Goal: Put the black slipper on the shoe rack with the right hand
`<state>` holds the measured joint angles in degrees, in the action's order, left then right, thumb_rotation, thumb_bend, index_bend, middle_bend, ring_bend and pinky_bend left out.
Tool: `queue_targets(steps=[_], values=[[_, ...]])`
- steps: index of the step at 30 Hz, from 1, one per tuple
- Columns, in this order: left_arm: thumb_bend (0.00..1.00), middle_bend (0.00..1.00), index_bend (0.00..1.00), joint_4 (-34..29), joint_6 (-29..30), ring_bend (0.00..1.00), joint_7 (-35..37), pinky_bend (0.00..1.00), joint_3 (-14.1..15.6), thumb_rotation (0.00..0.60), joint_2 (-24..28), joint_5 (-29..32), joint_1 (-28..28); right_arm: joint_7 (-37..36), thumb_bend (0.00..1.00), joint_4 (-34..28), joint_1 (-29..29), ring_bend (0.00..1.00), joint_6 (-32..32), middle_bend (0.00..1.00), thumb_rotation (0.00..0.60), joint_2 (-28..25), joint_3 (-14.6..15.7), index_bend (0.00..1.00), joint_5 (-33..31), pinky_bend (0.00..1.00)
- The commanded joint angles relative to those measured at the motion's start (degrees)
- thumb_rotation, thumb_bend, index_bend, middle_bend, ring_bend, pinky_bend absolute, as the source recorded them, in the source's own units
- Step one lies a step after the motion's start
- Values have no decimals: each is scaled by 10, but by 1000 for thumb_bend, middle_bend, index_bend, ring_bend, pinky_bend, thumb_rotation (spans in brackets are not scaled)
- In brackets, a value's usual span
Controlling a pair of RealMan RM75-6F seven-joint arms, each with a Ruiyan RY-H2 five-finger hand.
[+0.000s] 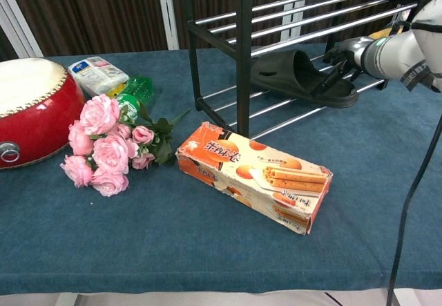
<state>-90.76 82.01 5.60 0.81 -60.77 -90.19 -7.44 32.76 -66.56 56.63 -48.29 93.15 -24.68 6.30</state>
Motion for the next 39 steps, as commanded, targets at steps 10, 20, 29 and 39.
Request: queue_targets(steps=[10, 20, 29, 39], values=[[357, 79, 0, -2, -11, 27, -12, 45, 3, 600, -4, -2, -6, -30, 144, -73, -34, 0, 32, 9, 600, -63, 16, 0, -5, 118], [357, 81, 0, -3, -11, 27, -17, 45, 1, 600, -5, 0, -8, -73, 144, -95, -36, 0, 73, 8, 600, -77, 26, 0, 5, 118], [357, 82, 0, -2, -6, 27, -15, 45, 2, 600, -4, -5, -7, -114, 144, -133, -53, 0, 81, 8, 600, -114, 43, 0, 45, 114], [359, 82, 0, -2, 1, 28, -17, 45, 0, 600, -4, 0, -3, -78, 144, -321, -170, 0, -167, 3, 600, -195, 189, 0, 332, 87]])
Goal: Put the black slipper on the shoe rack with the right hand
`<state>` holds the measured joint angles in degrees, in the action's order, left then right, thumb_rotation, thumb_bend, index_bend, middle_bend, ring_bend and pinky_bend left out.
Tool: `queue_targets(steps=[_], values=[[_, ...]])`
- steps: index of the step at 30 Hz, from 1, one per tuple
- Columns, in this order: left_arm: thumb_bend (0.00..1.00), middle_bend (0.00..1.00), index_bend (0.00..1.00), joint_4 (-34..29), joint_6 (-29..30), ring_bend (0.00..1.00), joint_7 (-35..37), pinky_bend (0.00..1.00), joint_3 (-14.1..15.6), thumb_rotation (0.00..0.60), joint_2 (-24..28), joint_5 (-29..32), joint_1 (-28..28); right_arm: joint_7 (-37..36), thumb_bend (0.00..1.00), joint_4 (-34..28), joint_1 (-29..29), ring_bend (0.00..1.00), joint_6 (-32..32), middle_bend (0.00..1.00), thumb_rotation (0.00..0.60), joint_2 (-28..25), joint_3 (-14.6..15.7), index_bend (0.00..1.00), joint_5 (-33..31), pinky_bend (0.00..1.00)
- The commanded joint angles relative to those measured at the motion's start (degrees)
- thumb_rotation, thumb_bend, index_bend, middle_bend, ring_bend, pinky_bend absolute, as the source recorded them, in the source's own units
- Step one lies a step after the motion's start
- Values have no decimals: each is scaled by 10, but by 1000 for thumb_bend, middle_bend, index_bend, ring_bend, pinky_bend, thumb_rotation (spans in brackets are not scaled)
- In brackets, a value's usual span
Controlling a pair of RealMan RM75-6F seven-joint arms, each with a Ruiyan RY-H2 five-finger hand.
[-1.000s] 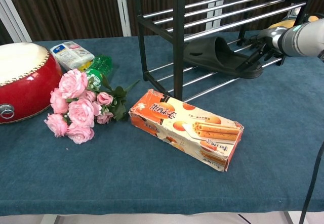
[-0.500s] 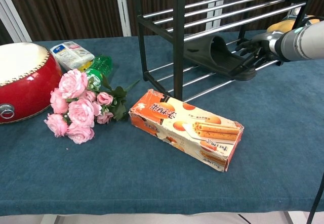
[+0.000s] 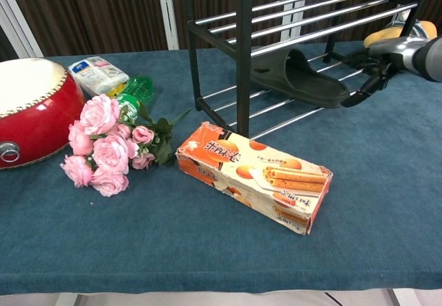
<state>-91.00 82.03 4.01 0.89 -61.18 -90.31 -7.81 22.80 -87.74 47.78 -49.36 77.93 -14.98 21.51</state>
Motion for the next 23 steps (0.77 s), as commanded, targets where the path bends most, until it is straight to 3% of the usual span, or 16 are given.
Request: queue_targets(steps=[1, 3, 5, 8, 10, 15, 23], values=[[360, 82, 0, 0, 2, 28, -2, 45, -1, 600, -1, 2, 1, 22, 144, -127, -104, 0, -192, 1, 600, -52, 116, 0, 227, 80], [361, 82, 0, 0, 4, 28, -5, 45, -2, 600, -2, 3, 2, 26, 144, -152, -160, 0, -274, 0, 600, -67, 174, 0, 330, 75], [360, 81, 0, 1, 6, 28, -8, 45, -3, 600, -3, 3, 3, 26, 144, -154, -206, 0, -340, 0, 600, -73, 213, 0, 398, 69], [359, 81, 0, 0, 8, 28, -14, 45, -5, 600, -6, 6, 4, 15, 144, -123, -279, 0, -429, 0, 600, -64, 257, 0, 479, 64], [361, 81, 0, 0, 12, 28, -22, 45, -5, 600, -8, 6, 5, 12, 144, -110, -308, 0, -453, 0, 600, -64, 274, 0, 504, 62], [360, 54, 0, 2, 26, 24, -28, 45, -6, 600, -13, 0, 10, -61, 144, -67, -361, 0, -511, 0, 600, -61, 273, 0, 575, 61], [360, 49, 0, 2, 29, 19, -34, 45, -6, 600, -15, 2, 14, -87, 144, -55, -377, 0, -468, 0, 600, -80, 260, 0, 597, 48]])
